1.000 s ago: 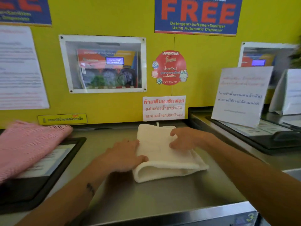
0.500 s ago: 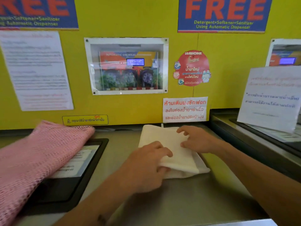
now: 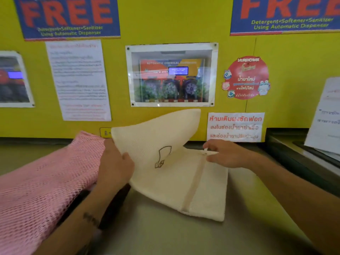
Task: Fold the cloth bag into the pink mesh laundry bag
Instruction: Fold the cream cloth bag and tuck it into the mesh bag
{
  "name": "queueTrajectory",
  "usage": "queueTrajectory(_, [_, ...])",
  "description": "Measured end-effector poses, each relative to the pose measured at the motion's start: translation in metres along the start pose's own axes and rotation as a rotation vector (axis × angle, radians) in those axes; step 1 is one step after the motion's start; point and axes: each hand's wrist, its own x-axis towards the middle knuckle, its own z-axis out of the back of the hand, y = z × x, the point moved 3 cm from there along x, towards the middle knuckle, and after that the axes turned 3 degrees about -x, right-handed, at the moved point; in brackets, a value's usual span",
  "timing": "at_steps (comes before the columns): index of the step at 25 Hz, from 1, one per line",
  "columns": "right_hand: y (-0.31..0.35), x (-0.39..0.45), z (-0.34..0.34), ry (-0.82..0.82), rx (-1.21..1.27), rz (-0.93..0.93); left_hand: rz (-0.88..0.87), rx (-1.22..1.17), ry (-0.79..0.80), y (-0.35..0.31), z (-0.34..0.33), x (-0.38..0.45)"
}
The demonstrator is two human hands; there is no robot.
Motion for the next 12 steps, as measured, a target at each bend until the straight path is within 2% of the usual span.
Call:
queueTrajectory(2, [0.015,0.001,-0.016,0.188,-0.271,0.025,-0.023,0.157,-0.011,0.006,0.008,0.005])
queueTrajectory(4, [0.029,-0.008,-0.015,0.308,-0.448,0.03,0.02,0.31,0.024,0.014,0.014,0.013])
queueTrajectory(7, [0.042,-0.026,0.002,0.485,-0.42,0.035,0.091,0.444,0.149,0.02,0.021,0.018])
queueTrajectory(8, [0.043,-0.025,0.007,0.465,-0.415,0.054,0.084,0.504,0.218,0.016,0.021,0.016])
queueTrajectory(10, [0.043,-0.009,0.007,0.292,-0.4,0.126,0.041,0.599,0.372,0.01,0.018,0.004])
queueTrajectory(12, [0.037,0.008,-0.008,0.195,-0.286,0.183,0.009,0.705,0.427,0.007,0.016,-0.015])
